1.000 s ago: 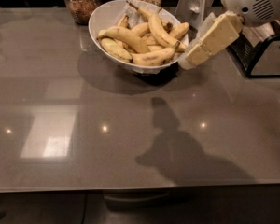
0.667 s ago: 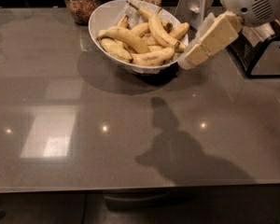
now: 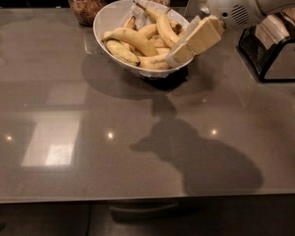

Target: Pick banana from white bowl

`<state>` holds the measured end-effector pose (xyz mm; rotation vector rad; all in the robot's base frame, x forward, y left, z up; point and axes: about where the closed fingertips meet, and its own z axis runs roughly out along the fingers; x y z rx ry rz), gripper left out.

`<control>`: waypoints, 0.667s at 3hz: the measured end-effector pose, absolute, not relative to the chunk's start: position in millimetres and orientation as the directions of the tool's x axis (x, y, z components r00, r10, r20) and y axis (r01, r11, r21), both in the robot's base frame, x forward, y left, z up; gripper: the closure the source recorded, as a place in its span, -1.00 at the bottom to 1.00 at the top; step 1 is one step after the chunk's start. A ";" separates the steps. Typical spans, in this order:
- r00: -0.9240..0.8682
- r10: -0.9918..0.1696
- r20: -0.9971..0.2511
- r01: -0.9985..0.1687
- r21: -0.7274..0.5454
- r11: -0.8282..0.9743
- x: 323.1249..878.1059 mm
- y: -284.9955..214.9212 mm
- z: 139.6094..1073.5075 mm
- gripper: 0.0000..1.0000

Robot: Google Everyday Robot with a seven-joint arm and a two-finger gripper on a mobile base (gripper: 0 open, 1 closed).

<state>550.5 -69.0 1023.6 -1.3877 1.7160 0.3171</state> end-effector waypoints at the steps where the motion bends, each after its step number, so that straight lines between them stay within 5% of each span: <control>1: 0.022 -0.630 -0.776 -0.899 -0.290 0.327 573.1 -46.2 1013.5 -1.00; 2: 0.033 -0.610 -0.792 -0.914 -0.271 0.302 594.7 -25.3 1004.7 -0.62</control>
Offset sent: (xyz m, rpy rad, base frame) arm 0.0716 0.0635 -0.0308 0.0934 0.0450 0.0988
